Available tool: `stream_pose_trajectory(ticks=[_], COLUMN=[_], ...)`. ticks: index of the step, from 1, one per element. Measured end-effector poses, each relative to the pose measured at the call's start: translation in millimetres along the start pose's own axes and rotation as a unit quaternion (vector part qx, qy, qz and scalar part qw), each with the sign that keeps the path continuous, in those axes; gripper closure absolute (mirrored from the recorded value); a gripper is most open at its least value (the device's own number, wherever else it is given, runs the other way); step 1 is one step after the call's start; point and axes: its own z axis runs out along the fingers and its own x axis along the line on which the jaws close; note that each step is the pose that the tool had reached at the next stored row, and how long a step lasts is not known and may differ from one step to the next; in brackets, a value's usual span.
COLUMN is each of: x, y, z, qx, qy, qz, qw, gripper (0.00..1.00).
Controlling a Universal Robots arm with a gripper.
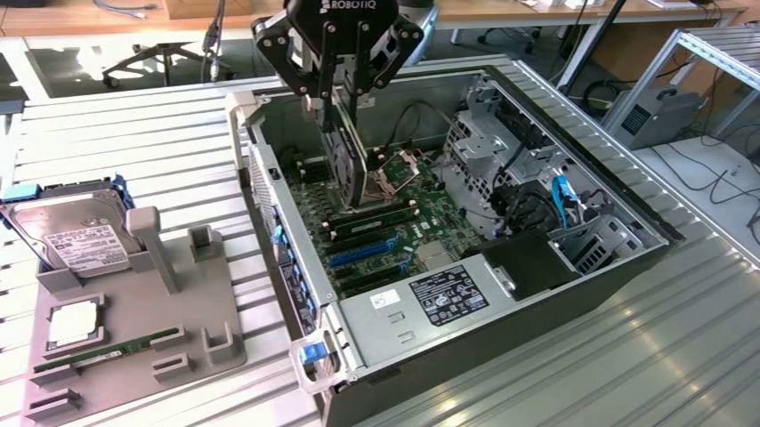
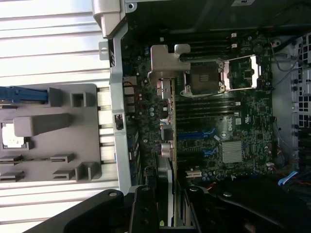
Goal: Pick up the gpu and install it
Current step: 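Pick up the gpu and move the gpu toward the slot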
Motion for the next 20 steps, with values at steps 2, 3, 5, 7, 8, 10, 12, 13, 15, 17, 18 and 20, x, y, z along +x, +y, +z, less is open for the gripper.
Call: stream_pose_trajectory(ticks=[2,3,5,7,8,10,12,13,15,17,18,20], x=[-1.1,-1.7,-3.1,-4.5,-5.4,-7.7,-9.5,-10.4,-12.3,-14.1,-15.3,-16.9], y=[0.1,0.1,0.2,0.4,0.4,0.6,0.7,0.8,0.9,1.1,1.1,1.3], z=[0.1,0.0,0.1,0.1,0.1,0.2,0.3,0.3,0.4,0.4,0.4,0.5], qx=[0.0,0.0,0.0,0.0,0.0,0.0,0.0,0.0,0.0,0.0,0.0,0.0], qy=[0.0,0.0,0.0,0.0,0.0,0.0,0.0,0.0,0.0,0.0,0.0,0.0], qz=[0.0,0.0,0.0,0.0,0.0,0.0,0.0,0.0,0.0,0.0,0.0,0.0], qw=[1.0,1.0,1.0,1.0,1.0,1.0,1.0,1.0,1.0,1.0,1.0,1.0], gripper=[0.73,0.73,0.73,0.73,0.73,0.73,0.73,0.73,0.73,0.73,0.73,0.73])
